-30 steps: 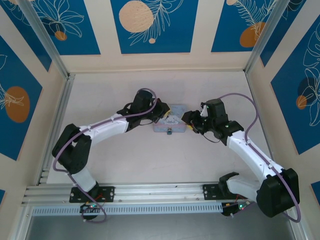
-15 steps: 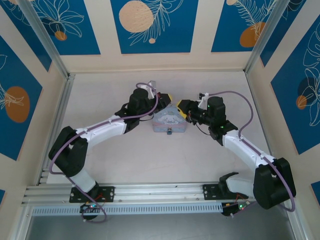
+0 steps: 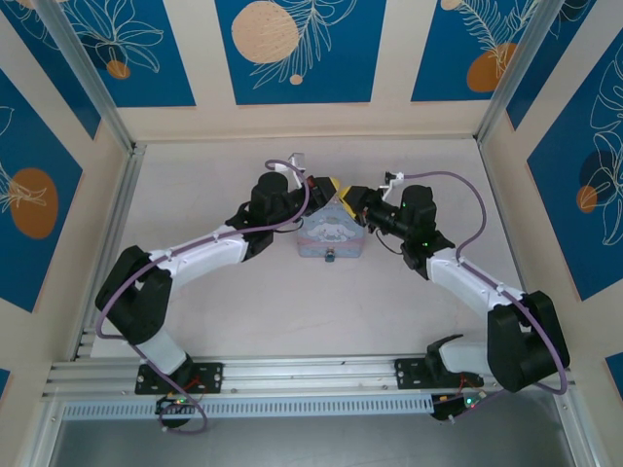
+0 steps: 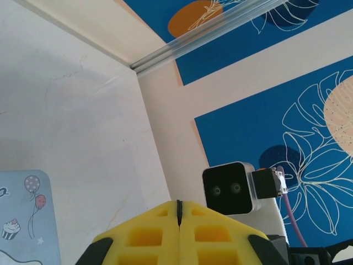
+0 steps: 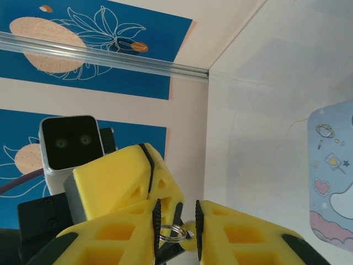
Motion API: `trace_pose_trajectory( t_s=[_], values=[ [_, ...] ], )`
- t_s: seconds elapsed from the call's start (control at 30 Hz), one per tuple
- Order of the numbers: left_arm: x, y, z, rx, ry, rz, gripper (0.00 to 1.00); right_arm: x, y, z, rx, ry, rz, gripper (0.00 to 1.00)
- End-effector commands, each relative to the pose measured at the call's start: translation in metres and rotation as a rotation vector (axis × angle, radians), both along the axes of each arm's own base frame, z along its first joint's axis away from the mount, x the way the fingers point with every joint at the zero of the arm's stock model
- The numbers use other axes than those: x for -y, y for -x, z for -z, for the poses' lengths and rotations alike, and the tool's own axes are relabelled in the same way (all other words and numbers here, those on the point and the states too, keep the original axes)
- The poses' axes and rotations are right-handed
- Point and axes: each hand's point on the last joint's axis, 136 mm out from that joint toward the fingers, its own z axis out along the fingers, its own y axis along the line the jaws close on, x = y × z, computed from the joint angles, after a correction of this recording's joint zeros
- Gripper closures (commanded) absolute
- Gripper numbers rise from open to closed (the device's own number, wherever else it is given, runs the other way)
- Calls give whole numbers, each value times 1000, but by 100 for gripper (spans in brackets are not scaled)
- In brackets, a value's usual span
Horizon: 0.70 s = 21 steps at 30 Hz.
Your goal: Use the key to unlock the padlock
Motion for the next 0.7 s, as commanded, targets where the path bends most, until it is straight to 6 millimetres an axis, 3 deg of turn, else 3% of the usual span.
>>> trace_pose_trajectory(
  t_s=[0.0,0.67],
  values=[
    [6,1,-1,4,35,-1,100,-5,3,-8,37,-28,-21,75],
    [10,-6,8,-56,114,-16,100,-14,2,-9,46,-61,-47,87]
  ],
)
